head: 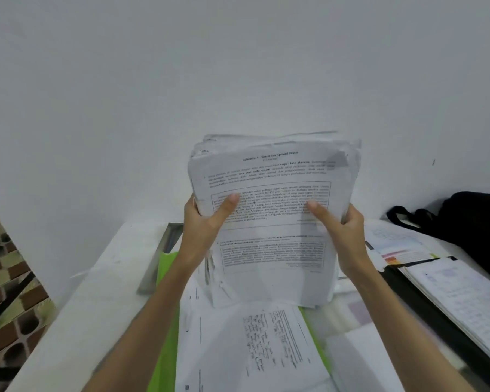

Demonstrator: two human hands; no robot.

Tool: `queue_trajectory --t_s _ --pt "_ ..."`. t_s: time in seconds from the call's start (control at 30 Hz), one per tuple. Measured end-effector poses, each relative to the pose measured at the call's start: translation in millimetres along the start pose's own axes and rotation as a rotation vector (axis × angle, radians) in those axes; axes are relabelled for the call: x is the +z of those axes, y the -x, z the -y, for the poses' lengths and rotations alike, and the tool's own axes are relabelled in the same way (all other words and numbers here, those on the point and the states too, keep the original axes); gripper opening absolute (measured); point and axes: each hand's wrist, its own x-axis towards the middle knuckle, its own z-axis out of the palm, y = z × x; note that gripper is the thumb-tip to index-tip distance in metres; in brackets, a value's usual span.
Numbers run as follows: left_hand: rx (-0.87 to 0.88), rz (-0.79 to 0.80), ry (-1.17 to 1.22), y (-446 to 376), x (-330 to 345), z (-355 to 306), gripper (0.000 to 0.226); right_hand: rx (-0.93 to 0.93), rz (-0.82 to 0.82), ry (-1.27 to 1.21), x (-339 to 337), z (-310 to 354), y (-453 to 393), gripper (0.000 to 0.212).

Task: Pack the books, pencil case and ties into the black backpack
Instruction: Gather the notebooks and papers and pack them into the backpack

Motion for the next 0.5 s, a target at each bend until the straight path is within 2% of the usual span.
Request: queue_trajectory --t_s 0.2,0.3,0.43,0.5 --pt "0.099 -0.053 -0.007 -18 9 -28 0.064 0.06 -0.035 -0.03 -1 -2 0 0.034" --pt "0.102 -0.091 0.001 -23 17 -32 0.065 0.089 -0.026 -0.055 -6 -4 1 0.038" --pt "0.091 -0.153 0.026 -25 26 -34 0.068 0.139 0.095 -0.023 -14 3 -8 0.042" --pt "0.051 -0.129 0.038 -28 20 -32 0.079 0.159 0.197 0.004 -16 9 -15 0.045"
